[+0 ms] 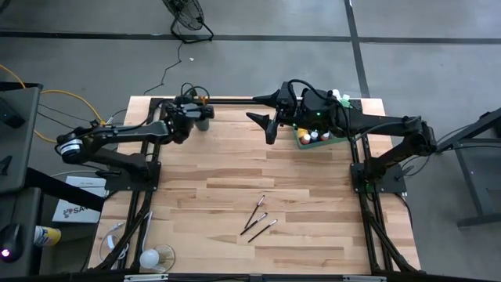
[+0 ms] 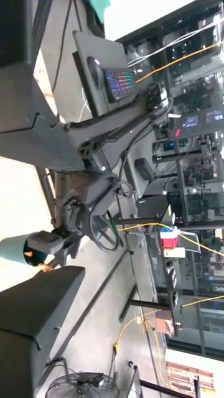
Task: Pick & Place Paint Supplies
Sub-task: Put the silver paintbrush into the blue cup
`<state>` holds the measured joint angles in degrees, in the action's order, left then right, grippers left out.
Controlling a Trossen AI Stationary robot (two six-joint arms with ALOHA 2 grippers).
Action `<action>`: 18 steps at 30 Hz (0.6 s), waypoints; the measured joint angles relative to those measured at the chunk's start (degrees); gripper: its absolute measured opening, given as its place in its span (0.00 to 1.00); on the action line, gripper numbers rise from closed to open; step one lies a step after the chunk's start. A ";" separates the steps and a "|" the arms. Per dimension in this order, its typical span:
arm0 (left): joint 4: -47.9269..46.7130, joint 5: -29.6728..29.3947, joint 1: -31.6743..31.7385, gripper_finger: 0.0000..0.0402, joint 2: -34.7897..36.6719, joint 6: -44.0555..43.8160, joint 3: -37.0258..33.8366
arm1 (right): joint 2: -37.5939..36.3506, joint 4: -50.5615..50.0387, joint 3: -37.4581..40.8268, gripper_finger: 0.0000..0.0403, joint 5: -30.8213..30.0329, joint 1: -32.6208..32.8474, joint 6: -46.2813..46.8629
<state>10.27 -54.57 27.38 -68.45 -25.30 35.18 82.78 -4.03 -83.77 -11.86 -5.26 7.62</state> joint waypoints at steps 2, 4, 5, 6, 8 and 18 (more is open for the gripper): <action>0.03 0.07 -0.01 0.49 0.75 1.40 0.00 | 0.00 -0.08 0.00 0.64 -0.02 0.00 0.02; -0.09 1.86 -0.02 0.54 2.46 4.11 0.00 | 0.00 -0.17 0.00 0.64 -0.02 0.00 0.68; 0.05 3.46 -0.02 0.56 3.56 5.52 0.02 | -0.22 -0.43 0.00 0.64 -0.02 0.00 1.31; 0.04 5.29 0.00 0.58 4.71 6.55 0.14 | -0.34 -0.84 0.03 0.64 -0.01 0.00 1.70; -0.75 8.65 -0.02 0.60 7.59 7.54 0.54 | -0.47 -1.70 0.04 0.64 -0.23 0.00 2.63; -6.19 24.86 -0.04 0.61 24.18 8.59 2.34 | -1.43 -11.78 0.04 0.64 0.38 0.01 11.38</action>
<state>4.08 -29.70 27.33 -44.27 -16.71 37.52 81.35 -15.81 -83.72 -11.48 -5.24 19.00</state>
